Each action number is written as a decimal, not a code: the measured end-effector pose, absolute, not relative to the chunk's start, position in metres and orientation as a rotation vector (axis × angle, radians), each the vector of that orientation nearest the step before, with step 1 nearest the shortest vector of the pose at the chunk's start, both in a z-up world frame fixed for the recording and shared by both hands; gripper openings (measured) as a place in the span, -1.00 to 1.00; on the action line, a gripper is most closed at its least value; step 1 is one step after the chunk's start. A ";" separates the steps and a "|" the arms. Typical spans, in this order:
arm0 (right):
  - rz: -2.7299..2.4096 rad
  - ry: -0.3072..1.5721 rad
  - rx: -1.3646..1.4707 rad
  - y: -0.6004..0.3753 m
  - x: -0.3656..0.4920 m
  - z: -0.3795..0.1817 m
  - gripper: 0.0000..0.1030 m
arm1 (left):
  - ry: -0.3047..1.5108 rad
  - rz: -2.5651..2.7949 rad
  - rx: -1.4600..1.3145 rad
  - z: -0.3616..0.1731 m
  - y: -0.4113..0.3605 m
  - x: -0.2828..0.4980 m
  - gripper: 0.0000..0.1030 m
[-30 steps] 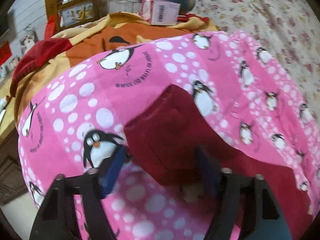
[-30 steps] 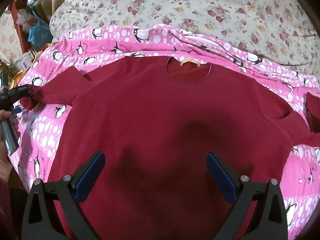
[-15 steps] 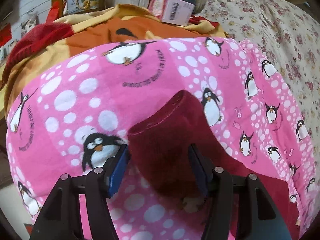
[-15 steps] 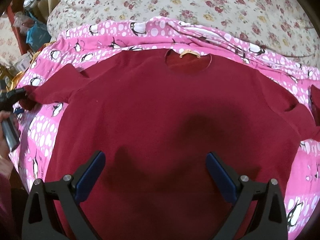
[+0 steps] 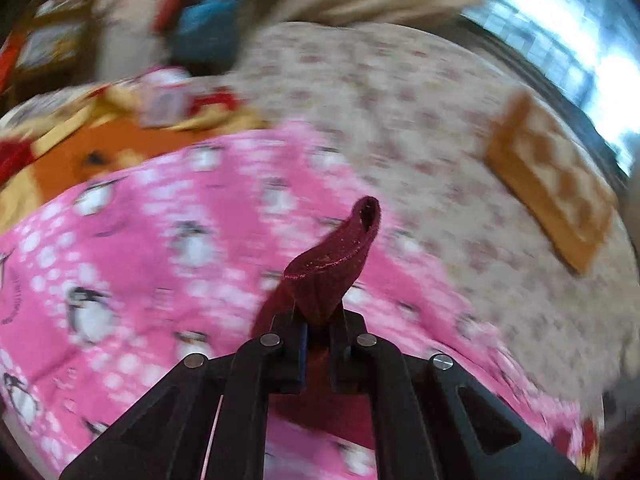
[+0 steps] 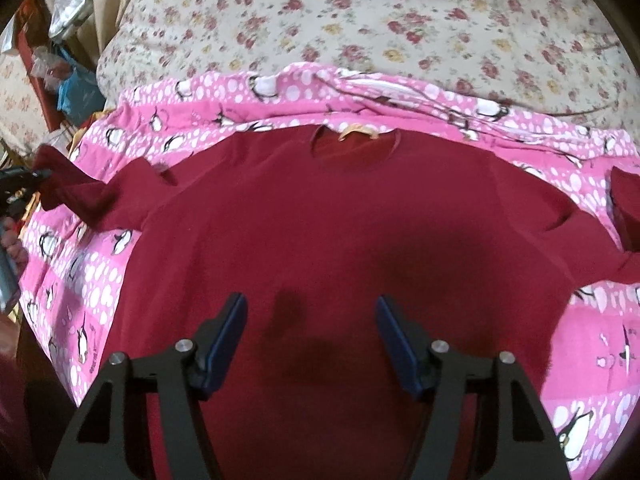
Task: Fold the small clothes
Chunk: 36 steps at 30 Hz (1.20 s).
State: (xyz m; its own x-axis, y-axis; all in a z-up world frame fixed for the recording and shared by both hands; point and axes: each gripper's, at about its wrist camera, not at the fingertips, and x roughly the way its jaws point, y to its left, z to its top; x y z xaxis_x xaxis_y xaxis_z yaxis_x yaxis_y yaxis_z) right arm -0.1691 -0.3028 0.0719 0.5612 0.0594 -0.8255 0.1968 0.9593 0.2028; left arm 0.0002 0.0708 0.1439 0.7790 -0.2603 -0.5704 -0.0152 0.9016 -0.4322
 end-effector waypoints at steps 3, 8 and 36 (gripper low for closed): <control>-0.093 0.970 0.344 -0.319 -0.171 0.073 0.37 | 0.686 -0.288 -0.369 0.163 0.006 -0.017 -1.00; -0.126 0.993 0.329 -0.335 -0.174 0.071 0.37 | 0.758 -0.470 -0.287 0.163 -0.096 -0.036 -1.00; -0.165 0.930 0.471 -0.396 -0.171 0.078 0.45 | 0.837 -0.377 0.099 0.105 -0.106 -0.094 -0.73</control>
State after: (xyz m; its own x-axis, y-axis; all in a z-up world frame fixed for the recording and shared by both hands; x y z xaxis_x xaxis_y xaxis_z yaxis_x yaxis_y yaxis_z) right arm -0.1710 -0.3959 0.0778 0.5935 0.0637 -0.8023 0.3357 0.8864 0.3187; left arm -0.0937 -0.1065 0.1047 0.6078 -0.2874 -0.7402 0.3644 0.9292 -0.0616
